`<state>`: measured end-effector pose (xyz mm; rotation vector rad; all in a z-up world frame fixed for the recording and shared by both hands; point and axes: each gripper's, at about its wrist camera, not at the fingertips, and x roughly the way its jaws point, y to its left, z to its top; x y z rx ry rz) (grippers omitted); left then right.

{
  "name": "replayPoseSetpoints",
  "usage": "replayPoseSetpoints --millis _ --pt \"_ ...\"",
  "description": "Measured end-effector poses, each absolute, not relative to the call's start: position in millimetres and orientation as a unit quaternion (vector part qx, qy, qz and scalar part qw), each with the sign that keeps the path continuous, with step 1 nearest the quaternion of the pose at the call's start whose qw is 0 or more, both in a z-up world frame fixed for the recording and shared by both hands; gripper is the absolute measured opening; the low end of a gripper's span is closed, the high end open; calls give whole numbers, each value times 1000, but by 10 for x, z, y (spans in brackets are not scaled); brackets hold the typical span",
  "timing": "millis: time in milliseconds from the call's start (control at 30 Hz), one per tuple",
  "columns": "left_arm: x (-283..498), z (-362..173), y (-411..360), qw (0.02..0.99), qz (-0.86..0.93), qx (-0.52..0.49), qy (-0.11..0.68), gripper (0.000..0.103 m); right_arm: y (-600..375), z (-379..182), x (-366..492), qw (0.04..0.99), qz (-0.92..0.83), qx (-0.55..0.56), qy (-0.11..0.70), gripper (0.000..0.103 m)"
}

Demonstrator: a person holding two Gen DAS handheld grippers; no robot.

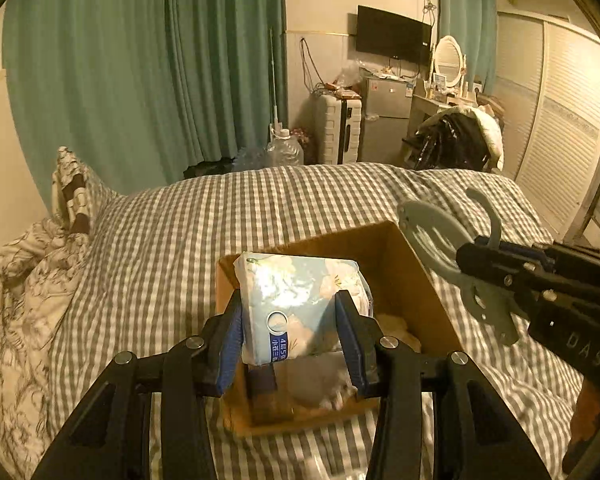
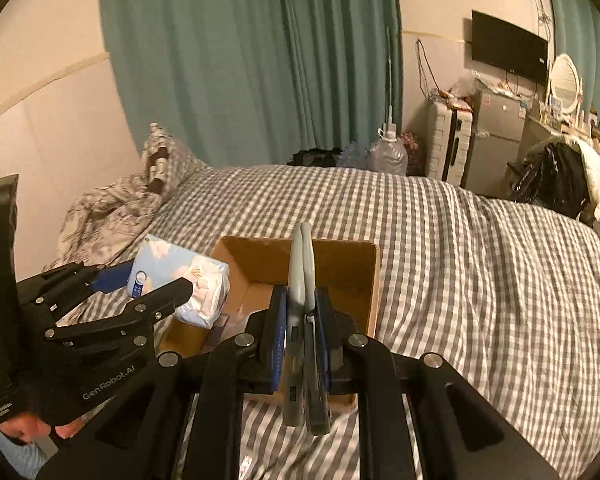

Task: Organize objects
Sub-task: 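Carry the tissue packet with the left tool while the right tool carries the clip, releasing both into the box, then move both tools back to the last items on the bed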

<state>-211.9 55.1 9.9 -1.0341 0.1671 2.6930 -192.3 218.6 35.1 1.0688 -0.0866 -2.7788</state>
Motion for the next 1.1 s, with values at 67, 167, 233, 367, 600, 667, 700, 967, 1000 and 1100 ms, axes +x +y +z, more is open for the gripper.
replayPoseSetpoints --millis 67,167,233,367,600,667,700,967,1000,1100 --pt "-2279 -16 587 128 922 -360 60 45 2216 226 -2080 76 -926 367 -37 13" --pt "-2432 -195 623 129 919 -368 61 47 2251 77 -2203 72 -924 373 -51 13" --pt "-2494 -288 635 126 917 -375 61 49 2277 1 -2248 70 -922 375 -63 13" --pt "-2495 -341 628 124 915 -378 63 77 2333 7 -2210 67 -925 369 -68 38" --pt "-2213 -50 439 110 927 -355 54 93 2320 353 -1852 55 -938 338 -54 54" --pt "-2079 63 357 101 931 -346 55 96 2293 466 -1721 52 -941 330 -45 59" --pt "-2027 111 320 97 933 -343 55 98 2274 525 -1647 50 -943 327 -41 60" --pt "-1438 367 -14 62 941 -330 45 102 2123 837 -1011 34 -951 308 -10 69" --pt "-1383 358 -30 59 941 -330 45 102 2108 831 -948 33 -951 308 -6 70" --pt "-1166 234 -54 60 937 -341 46 102 2039 743 -777 33 -949 314 2 70"
